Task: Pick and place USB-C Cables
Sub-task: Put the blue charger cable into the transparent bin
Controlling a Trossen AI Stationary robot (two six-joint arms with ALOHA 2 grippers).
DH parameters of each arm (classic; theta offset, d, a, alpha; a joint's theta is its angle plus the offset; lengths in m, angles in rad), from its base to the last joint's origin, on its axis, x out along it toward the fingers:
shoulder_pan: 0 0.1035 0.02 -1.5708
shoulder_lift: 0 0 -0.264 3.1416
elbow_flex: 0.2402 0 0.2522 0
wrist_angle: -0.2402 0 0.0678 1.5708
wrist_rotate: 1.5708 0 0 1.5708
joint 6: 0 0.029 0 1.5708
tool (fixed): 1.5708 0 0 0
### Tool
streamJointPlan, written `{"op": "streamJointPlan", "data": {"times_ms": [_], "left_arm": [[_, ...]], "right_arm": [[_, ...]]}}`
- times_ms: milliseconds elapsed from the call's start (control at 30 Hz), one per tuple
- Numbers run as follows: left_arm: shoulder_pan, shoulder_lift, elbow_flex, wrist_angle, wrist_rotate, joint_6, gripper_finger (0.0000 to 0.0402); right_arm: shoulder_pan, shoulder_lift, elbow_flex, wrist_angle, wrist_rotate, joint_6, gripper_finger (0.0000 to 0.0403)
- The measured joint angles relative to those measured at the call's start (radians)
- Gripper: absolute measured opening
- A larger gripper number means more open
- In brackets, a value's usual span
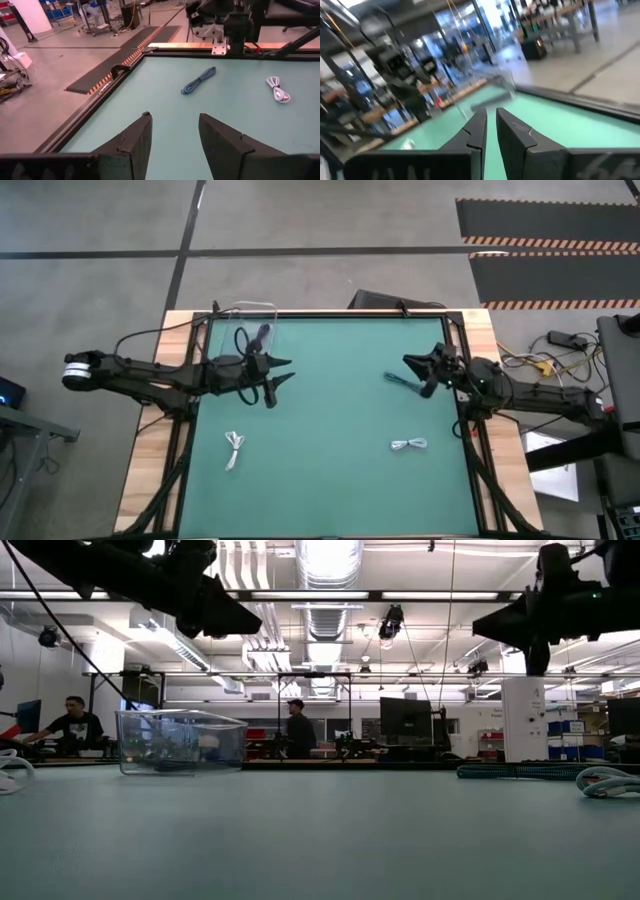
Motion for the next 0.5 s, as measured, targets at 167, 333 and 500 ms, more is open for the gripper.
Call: {"op": "streamJointPlan", "data": {"times_ms": [167,333,500], "left_arm": [[0.000,0.000,-0.012,0.000,0.000,-0.005,0.0147],[0.000,0.000,-0.014,0.004,0.000,-0.007,0.0147],[0.000,-0.001,-0.010,0.006,0.000,-0.007,0.0147]], "right_arm": [[0.000,0.105,0.139,-0.241,0.042,0.000,0.0031],[0.000,0.221,0.280,-0.472,0.046,0.000,0.0031],[0.000,0.345,0.410,-0.721,0.066,0.026,0.0031]]}}
